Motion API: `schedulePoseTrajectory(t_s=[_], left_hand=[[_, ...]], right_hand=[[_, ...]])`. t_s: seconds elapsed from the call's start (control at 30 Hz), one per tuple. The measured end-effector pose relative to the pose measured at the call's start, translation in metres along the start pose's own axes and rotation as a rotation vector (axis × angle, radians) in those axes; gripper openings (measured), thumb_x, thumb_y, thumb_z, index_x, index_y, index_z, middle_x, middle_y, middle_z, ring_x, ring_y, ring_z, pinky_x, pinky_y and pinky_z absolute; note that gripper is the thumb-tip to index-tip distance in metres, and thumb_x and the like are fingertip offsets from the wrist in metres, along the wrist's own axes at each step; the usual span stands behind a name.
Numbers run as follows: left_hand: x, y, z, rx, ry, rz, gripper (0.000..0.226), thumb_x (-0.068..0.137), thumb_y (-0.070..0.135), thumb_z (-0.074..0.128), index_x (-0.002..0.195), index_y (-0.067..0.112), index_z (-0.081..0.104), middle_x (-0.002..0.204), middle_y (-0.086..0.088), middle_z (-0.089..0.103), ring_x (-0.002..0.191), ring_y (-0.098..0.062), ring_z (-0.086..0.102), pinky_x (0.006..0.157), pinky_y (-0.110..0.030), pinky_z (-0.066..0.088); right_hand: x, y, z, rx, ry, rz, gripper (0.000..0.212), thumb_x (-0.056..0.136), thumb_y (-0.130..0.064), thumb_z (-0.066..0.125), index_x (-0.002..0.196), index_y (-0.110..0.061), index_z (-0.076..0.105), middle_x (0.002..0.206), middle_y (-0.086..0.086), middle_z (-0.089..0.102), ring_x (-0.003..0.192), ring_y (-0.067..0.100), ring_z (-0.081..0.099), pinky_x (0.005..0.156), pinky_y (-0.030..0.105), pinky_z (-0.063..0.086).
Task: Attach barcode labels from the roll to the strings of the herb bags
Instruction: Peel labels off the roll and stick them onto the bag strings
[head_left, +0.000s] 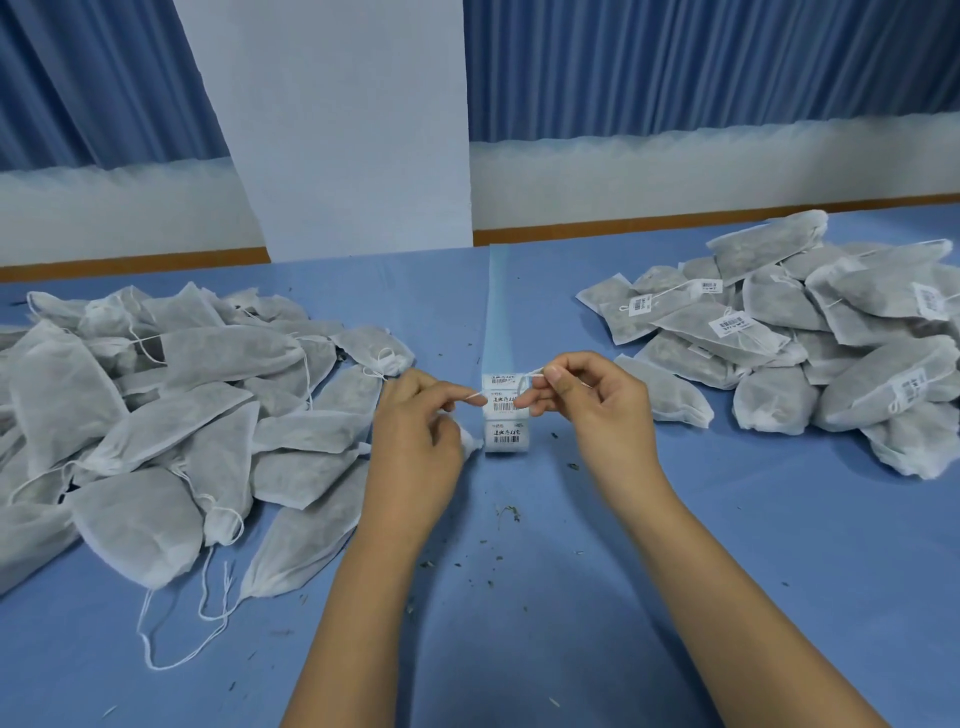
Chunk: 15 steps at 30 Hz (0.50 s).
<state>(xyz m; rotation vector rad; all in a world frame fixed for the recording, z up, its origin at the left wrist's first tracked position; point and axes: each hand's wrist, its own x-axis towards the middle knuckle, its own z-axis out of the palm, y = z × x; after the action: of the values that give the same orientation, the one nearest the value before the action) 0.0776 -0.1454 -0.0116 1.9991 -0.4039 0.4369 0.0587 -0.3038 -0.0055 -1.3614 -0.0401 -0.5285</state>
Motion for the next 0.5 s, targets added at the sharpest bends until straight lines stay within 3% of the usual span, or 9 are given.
schedulePoseTrajectory(t_s=[0.07,0.13,0.23,0.37,0.43,0.5], left_hand=[[0.0,-0.003,0.001,0.108,0.072,-0.035,0.044,0.08,-0.013,0.045,0.083,0.024,0.07,0.096,0.005,0.051,0.1,-0.011,0.035,0.087,-0.026,0.033],[-0.001,-0.006,0.003,0.155,0.125,-0.085,0.036,0.082,-0.009,0.046,0.082,0.022,0.065,0.103,0.002,0.048,0.104,-0.014,0.031,0.086,-0.023,0.028],[-0.001,-0.008,0.005,0.114,0.174,-0.103,0.023,0.088,-0.008,0.044,0.085,0.013,0.053,0.106,-0.006,0.042,0.098,-0.016,0.037,0.082,-0.018,0.03],[0.002,-0.005,0.004,0.066,0.231,-0.101,0.015,0.089,-0.005,0.049,0.088,0.008,0.042,0.097,-0.01,0.041,0.079,-0.006,0.03,0.076,-0.007,0.028],[0.003,-0.006,0.003,0.048,0.23,-0.121,0.019,0.087,-0.002,0.059,0.09,0.007,0.042,0.097,-0.01,0.042,0.08,-0.005,0.031,0.075,-0.009,0.029],[0.003,-0.009,0.001,0.017,0.208,-0.13,0.024,0.085,-0.009,0.056,0.091,0.009,0.042,0.099,-0.009,0.047,0.086,-0.01,0.038,0.076,-0.009,0.033]], right_hand=[[-0.002,-0.002,0.002,0.091,-0.026,0.015,0.017,0.095,0.002,0.048,0.081,-0.005,0.056,0.071,0.004,0.066,0.065,0.02,0.07,0.062,0.023,0.055],[-0.004,-0.003,0.005,0.149,-0.071,0.027,0.015,0.096,0.0,0.047,0.083,-0.005,0.054,0.073,0.005,0.067,0.069,0.023,0.072,0.063,0.023,0.055],[-0.009,-0.001,0.011,0.193,-0.185,0.026,0.014,0.098,-0.003,0.044,0.087,-0.006,0.051,0.076,0.004,0.07,0.078,0.028,0.072,0.066,0.023,0.055],[-0.016,0.004,0.019,0.153,-0.381,0.011,0.012,0.096,-0.01,0.044,0.086,-0.011,0.05,0.089,0.003,0.071,0.097,0.029,0.064,0.085,0.028,0.047],[-0.019,0.005,0.023,0.195,-0.452,0.023,0.011,0.093,-0.011,0.043,0.084,-0.011,0.05,0.093,0.0,0.068,0.104,0.026,0.062,0.092,0.032,0.045],[-0.021,0.004,0.026,0.23,-0.48,0.011,0.012,0.093,-0.01,0.042,0.083,-0.009,0.049,0.098,0.001,0.064,0.107,0.025,0.062,0.093,0.033,0.044]])
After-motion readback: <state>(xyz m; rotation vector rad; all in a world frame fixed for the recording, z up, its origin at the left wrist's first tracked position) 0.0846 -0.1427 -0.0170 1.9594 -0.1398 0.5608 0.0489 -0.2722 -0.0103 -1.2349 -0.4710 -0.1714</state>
